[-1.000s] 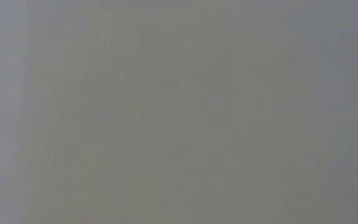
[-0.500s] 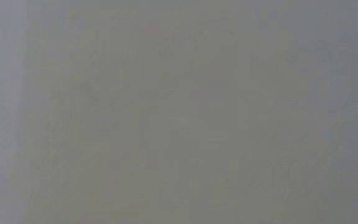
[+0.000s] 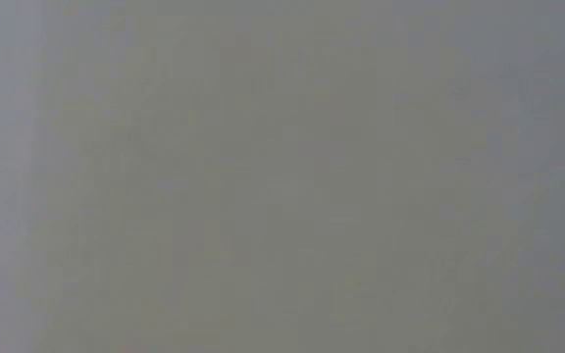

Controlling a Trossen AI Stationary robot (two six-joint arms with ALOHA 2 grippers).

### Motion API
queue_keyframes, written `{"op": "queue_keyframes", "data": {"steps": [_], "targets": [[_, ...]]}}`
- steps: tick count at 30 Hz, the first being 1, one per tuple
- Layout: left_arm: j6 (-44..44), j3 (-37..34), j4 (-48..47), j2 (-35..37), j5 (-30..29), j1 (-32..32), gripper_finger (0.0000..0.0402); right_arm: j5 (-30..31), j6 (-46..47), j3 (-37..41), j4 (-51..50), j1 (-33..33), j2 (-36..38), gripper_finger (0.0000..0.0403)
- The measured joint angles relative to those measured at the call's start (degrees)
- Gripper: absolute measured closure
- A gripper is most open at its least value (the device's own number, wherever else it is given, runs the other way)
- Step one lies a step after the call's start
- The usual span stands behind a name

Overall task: Pick & Place Toothbrushes
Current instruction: Put the blue toothbrush into the top transparent bin

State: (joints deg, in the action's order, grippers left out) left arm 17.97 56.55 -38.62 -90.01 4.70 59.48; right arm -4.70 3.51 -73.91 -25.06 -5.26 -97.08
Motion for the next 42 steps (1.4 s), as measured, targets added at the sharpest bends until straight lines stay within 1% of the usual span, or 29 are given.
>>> {"op": "queue_keyframes", "data": {"steps": [3,6,11,14,18,23,30,42], "targets": [[-8.1,0.0,0.1,-1.7,0.1,0.7,0.0385,0.0,0.0,0.0,0.2,0.0,0.0,0.0187],[-10.3,0.0,0.1,-3.9,0.0,0.8,0.0381,0.0,0.0,0.0,0.2,0.0,0.0,0.0187],[-10.3,0.0,0.4,-6.8,0.0,0.8,0.0379,0.0,0.0,0.0,0.2,0.0,0.0,0.0187],[-8.6,0.0,0.5,-7.7,-0.5,0.8,0.0383,0.0,0.0,0.0,0.2,0.0,0.0,0.0187],[-7.5,0.0,1.1,-7.9,-0.8,0.8,0.0388,0.0,0.0,0.0,0.2,0.0,0.0,0.0187],[-6.8,0.0,2.8,-7.9,-0.7,0.8,0.0378,0.0,0.0,0.0,0.2,0.0,0.0,0.0187],[-6.3,0.0,3.0,-7.9,-0.6,0.8,0.0378,0.0,0.0,0.0,0.2,0.0,0.0,0.0187],[-6.3,0.0,3.1,-7.9,-0.6,0.8,0.0350,0.0,0.0,0.0,0.2,0.0,0.0,0.0187]]}}
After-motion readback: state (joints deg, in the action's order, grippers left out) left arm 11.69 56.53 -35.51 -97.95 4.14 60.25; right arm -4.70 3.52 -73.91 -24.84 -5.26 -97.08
